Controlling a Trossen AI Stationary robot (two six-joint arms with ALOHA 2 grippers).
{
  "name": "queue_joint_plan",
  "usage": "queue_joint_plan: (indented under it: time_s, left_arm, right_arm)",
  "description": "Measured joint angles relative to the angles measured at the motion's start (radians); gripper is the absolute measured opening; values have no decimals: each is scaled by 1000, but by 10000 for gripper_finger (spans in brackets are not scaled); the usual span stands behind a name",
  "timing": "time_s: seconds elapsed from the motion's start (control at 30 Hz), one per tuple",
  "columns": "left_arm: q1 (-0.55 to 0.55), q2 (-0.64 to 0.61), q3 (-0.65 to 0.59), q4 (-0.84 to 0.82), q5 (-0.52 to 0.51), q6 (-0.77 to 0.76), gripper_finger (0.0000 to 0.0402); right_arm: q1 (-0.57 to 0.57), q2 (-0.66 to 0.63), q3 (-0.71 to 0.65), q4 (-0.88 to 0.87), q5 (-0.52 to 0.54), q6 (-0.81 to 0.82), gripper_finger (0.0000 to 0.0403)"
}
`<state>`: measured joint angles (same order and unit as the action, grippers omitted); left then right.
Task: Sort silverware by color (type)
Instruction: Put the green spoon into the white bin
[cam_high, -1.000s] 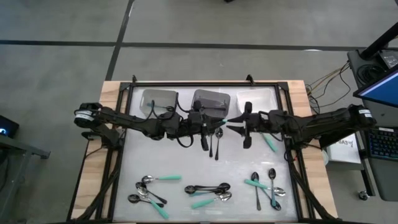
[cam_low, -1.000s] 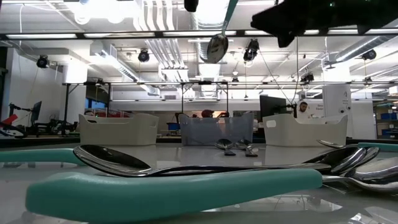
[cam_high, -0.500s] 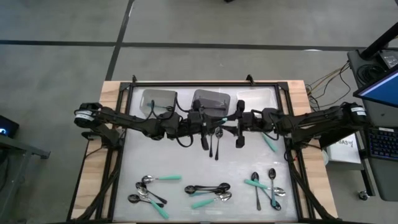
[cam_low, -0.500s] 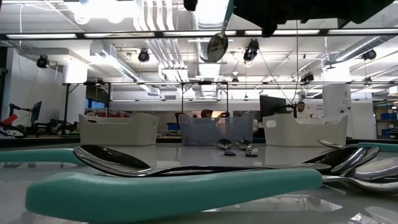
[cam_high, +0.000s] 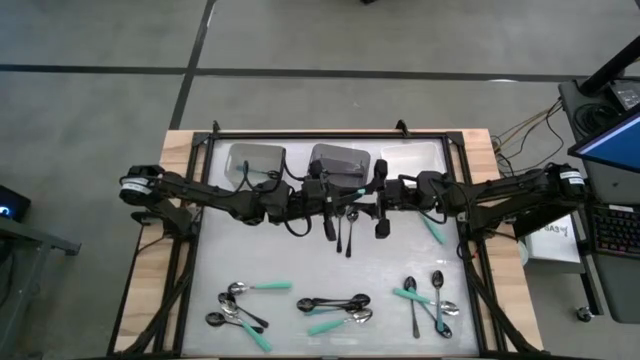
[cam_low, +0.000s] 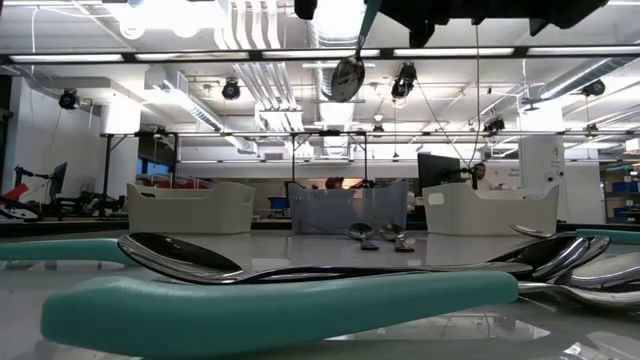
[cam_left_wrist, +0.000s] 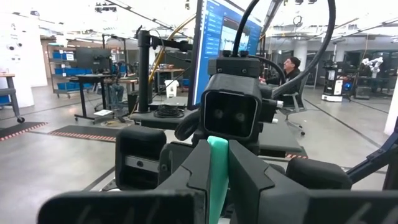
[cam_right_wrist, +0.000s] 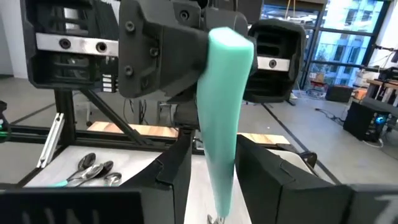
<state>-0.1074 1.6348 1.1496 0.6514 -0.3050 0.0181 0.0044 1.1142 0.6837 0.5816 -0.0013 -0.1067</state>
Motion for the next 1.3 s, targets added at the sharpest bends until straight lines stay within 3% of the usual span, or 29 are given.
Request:
queue_joint_plan:
  time_s: [0.37,0.5,0.73,0.93,1.1,1.3]
  left_arm:
    - [0,0,0,0,-1,-8,16]
    - [1,0,0,0,-3,-8,13]
    - [1,1,0,-16,-12,9,90]
    - [-1,1,0,-40,-82,53,149]
    - [0,1,-1,-42,-89,53,161]
    - [0,1,0,-42,-89,64,156]
  right_arm:
    - [0,0,17,-3,0,17,40]
    - [0,0,17,-5,0,36,37]
    - [0,-12,17,-76,52,53,37]
    - [-33,-132,42,-352,319,-20,37]
    - [-115,-212,104,-698,531,-37,37]
    - [-284,-204,112,-988,562,29,37]
